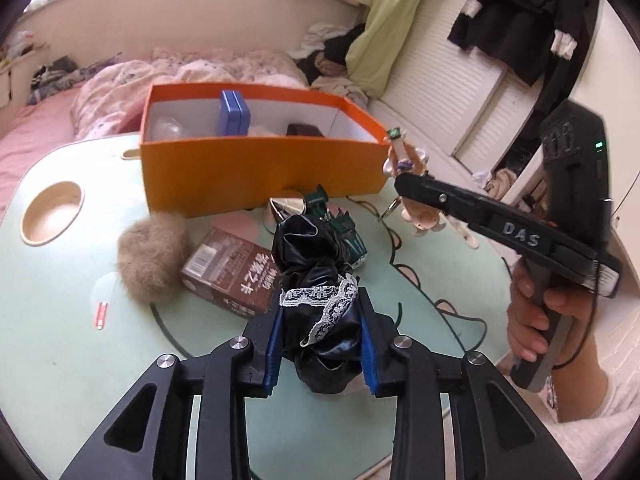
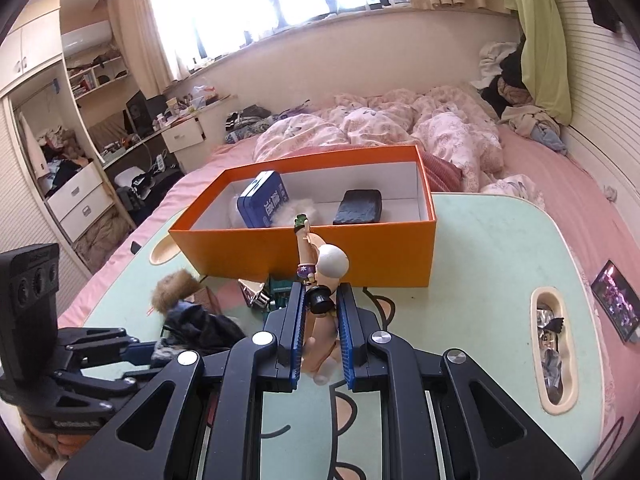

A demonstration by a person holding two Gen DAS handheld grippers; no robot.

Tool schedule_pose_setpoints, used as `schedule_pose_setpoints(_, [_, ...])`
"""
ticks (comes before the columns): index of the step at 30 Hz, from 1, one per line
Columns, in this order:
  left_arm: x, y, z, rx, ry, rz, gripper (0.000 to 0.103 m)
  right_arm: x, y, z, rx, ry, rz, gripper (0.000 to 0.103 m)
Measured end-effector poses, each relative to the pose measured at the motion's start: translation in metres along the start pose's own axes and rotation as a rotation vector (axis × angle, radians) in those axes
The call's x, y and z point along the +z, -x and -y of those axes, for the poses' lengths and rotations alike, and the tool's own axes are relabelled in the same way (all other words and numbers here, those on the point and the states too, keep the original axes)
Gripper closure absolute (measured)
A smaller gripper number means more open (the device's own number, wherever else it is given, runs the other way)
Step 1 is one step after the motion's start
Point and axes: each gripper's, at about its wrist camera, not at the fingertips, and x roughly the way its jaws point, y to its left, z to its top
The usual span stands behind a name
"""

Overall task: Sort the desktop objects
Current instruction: 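Grasp the black lace cloth with the left tool while the right tool holds the figurine, then lower the figurine and black lace cloth into the orange box and release both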

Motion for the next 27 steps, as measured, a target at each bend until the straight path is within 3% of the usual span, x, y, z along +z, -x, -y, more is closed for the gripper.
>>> schedule_pose_setpoints(4, [0.007,0.042,-0.012,-0.071,0.041,0.115,0.072,0.004,0.002,0.003,0.001,-0.010,0.012,0.086])
schedule_pose_setpoints(6, [0.018,0.055,-0.018,-0.070,0.064,0.159,0.072,0.008,0.002,0.002,0.002,-0.012,0.019,0.086])
schedule_pose_setpoints(13, [0.076,0.065,-0.025,-0.096,0.074,0.250,0.072,0.047,-0.006,0.008,-0.012,-0.031,0.073,0.086])
schedule_pose_setpoints(17, [0.094,0.056,-0.014,-0.088,0.055,0.228,0.072,0.066,-0.014,0.014,-0.021,-0.073,0.091,0.086])
schedule_pose_setpoints(22, [0.072,0.056,-0.004,-0.145,0.019,0.179,0.072,0.060,-0.008,0.011,-0.007,-0.064,0.099,0.086])
schedule_pose_setpoints(27, [0.080,0.048,-0.016,-0.090,0.061,0.178,0.072,0.059,-0.020,0.013,-0.015,-0.065,0.064,0.086])
